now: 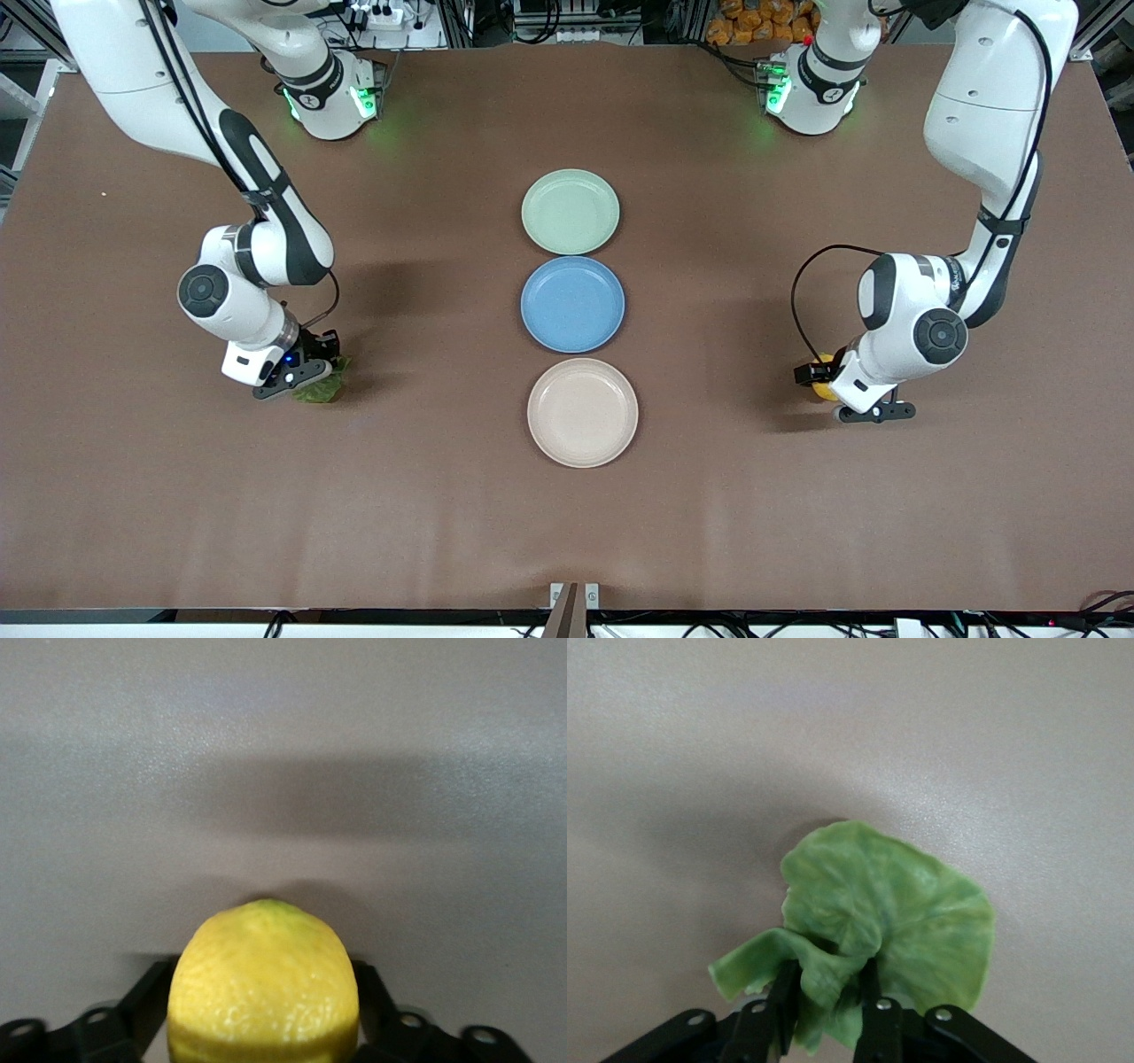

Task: Place lemon and lettuce in plates
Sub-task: 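Close the left gripper on the lemon while the right gripper grasps lettuce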

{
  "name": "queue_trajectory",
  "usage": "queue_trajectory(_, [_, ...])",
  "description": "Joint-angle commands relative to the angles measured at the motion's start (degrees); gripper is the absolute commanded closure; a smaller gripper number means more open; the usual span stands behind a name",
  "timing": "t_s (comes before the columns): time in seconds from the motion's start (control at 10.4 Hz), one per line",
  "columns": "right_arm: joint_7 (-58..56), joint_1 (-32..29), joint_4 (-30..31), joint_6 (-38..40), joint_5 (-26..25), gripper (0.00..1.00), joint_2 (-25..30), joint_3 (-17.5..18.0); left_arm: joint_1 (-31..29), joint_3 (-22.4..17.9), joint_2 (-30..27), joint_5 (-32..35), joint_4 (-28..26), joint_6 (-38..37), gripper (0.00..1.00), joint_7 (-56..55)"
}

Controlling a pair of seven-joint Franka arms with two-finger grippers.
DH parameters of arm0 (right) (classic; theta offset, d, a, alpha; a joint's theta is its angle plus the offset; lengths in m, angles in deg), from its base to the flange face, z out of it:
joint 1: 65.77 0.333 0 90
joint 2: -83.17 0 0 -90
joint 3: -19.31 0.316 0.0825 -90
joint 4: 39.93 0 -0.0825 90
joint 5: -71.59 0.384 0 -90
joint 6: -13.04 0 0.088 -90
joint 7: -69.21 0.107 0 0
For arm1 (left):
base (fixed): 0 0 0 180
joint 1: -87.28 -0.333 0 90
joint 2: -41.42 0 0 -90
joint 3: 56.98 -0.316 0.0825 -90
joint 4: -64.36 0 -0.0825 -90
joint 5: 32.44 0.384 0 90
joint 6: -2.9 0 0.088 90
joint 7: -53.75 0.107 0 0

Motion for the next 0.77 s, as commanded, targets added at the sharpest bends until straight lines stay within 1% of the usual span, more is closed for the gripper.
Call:
queue_trajectory(0.0, [-0.64,-0.1,-0.51,0.38,0.0,1.0,0.05,-0.06,0.65,-0.14,-0.36,-0.29,-0.18,0.63,0.43,1.24])
queue_trajectory(0.1, [-0.64,-0.19,-0.42,0.64,0.0,1.0,0.93,-0.06,0.74,-0.14,-0.44,-0.21,0.0,0.46,0.5,1.15])
queue_trajectory(0.19, [-0.72,-0.11,-0.34,1.17,0.0,1.0,1.98,-0.06,1.09,-0.22,-0.53,-0.21,0.44,0.2,0.54,0.98])
queue_trajectory(0.38, [-0.72,-0.28,-0.42,4.5,0.0,1.0,4.35,-0.06,2.06,-0.31,-0.62,0.14,2.89,-2.78,0.54,0.63])
queue_trajectory(0.67, [-0.46,-0.1,-0.77,10.47,0.0,1.0,7.34,-0.06,3.2,-0.14,-1.5,-0.2,9.47,-9.63,0.54,0.19])
